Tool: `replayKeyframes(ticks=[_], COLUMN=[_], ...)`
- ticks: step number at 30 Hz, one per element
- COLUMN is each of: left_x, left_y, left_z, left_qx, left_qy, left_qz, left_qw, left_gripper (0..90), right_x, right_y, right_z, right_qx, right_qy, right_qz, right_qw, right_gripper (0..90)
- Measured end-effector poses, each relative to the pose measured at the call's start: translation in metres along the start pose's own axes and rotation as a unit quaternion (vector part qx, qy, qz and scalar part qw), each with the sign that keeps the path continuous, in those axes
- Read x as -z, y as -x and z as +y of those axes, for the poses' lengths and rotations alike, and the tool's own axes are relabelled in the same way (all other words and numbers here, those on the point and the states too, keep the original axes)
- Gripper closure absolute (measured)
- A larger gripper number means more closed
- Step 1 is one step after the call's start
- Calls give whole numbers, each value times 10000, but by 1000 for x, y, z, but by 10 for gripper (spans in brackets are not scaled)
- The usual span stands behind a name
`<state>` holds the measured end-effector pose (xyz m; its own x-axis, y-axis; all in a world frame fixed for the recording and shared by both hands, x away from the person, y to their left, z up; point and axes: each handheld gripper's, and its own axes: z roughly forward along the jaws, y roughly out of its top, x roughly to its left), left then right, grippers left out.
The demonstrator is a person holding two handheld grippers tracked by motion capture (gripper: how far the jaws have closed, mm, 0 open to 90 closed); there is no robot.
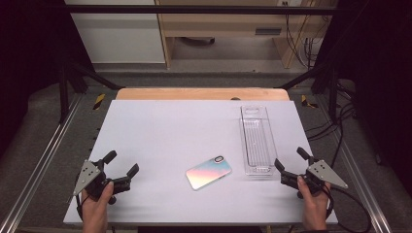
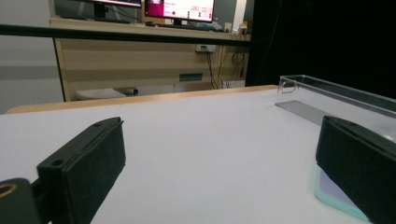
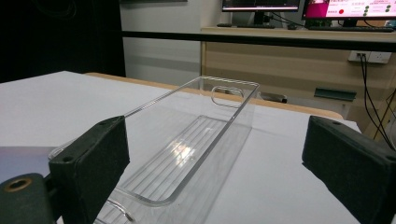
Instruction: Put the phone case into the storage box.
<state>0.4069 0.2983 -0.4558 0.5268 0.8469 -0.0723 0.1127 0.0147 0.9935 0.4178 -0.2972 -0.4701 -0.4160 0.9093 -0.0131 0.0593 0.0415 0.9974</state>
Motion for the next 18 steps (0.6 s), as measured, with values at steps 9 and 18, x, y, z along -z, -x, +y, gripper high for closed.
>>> replayKeyframes(ticks=[9,18], left_x=[-5,-25], left_y=[13,46], left_z=[2,7], left_qx=[-133,-419], left_qy=[-484,-1099], left_qz=[-212,-621], left_qw=[9985,9911], left_gripper=[12,13], right_x=[5,2], right_y=[0,-4], right_z=[0,2], right_qx=[-202,-269], right_qy=[80,-139], right_qz=[-111,-55], right_qw=[9997,9995], right_gripper=[57,46])
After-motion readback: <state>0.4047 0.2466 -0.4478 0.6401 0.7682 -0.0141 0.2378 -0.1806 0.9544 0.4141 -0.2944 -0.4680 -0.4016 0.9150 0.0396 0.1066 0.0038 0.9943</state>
